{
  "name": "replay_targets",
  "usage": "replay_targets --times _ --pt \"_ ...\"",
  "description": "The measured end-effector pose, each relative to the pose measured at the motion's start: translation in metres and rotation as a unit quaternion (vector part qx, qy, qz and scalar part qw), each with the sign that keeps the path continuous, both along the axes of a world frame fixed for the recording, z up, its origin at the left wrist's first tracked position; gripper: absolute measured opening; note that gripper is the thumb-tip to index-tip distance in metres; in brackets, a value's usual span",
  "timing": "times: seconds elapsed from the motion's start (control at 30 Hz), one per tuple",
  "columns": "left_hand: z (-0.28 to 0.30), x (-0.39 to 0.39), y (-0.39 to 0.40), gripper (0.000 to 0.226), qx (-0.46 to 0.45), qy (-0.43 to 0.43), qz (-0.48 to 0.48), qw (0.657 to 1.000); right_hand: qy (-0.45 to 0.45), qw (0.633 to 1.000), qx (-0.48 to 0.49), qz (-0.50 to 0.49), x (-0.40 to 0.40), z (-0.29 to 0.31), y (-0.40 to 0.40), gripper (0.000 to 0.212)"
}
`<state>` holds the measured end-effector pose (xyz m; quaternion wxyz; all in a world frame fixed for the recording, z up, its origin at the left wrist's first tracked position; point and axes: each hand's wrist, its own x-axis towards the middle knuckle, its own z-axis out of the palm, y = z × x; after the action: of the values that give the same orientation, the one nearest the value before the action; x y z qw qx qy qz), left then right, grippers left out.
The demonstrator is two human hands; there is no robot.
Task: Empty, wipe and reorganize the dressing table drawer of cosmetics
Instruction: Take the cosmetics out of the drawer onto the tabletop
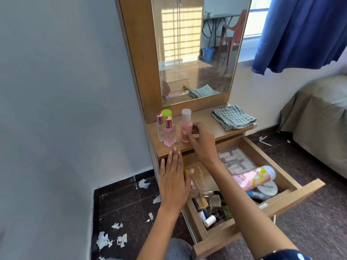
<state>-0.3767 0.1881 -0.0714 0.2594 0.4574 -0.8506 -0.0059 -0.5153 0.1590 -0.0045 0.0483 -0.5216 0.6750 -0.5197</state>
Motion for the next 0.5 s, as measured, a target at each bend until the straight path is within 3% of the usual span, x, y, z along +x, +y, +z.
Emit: replay_targets --times 0.5 --pt "0.017 0.009 0.0 0.052 -0.008 -0.021 -0.011 1.0 -0.009 0.999 0.01 0.029 -0.002 -0.004 -0.006 0.038"
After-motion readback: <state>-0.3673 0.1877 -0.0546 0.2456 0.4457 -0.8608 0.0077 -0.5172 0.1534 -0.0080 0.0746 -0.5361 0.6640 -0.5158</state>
